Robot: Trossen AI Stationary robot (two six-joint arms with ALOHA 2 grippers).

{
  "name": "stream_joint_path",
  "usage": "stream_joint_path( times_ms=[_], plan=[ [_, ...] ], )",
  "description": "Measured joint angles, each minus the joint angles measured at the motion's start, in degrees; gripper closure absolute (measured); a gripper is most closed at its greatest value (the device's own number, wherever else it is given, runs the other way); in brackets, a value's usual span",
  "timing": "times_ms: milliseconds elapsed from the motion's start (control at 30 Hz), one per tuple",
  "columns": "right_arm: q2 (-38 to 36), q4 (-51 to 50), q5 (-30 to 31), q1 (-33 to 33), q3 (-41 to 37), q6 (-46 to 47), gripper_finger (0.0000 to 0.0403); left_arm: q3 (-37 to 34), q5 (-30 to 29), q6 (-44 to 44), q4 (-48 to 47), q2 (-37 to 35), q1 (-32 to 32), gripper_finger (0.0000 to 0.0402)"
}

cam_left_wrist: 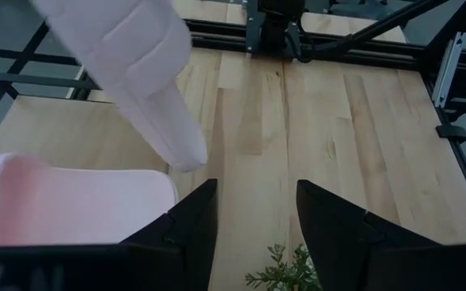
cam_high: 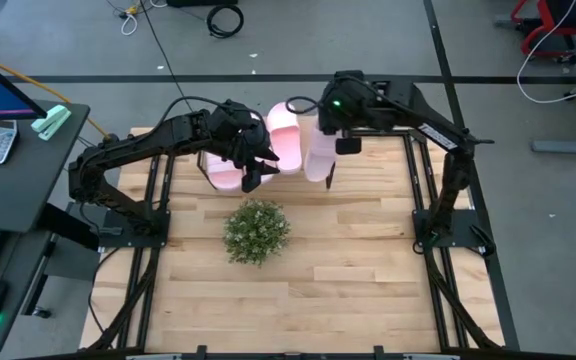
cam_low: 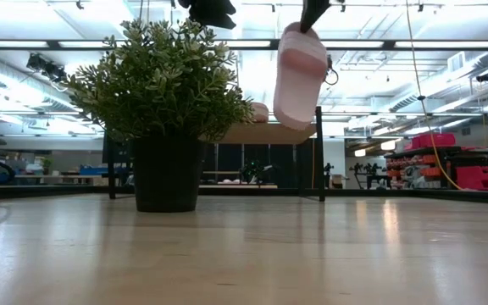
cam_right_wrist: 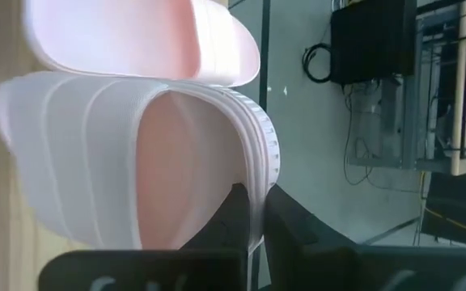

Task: Pick and place slides into the shelf
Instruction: Put the pink slide on the shelf

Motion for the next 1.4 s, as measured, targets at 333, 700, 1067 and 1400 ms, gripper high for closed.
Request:
stream_joint_path(
  times_ms=[333, 700, 1067, 1400],
  plan=[
    [5.0, 6.4, -0.7, -4.7, -0.1, -5.9, 0.0384, 0.0, 0.0, -0.2, -0.2, 0.0, 0.0, 0.0226],
    [6.0, 11.9, -0.9, -6.7, 0.0, -8.4, 0.0384, 0.0, 0.0, -0.3, -0.4, 0.0, -0.1, 0.0229],
    [9.3, 11.9, 0.1, -8.3, 0.0, -8.5, 0.0384, 0.0, 0.0, -0.5, -0.6, 0.0, -0.1, 0.0230],
    [12.1, 12.0, -0.3, -10.5, 0.0, -8.7, 0.0384, 0.0, 0.0, -0.5, -2.5, 0.0, -0.2, 0.0228]
  ],
)
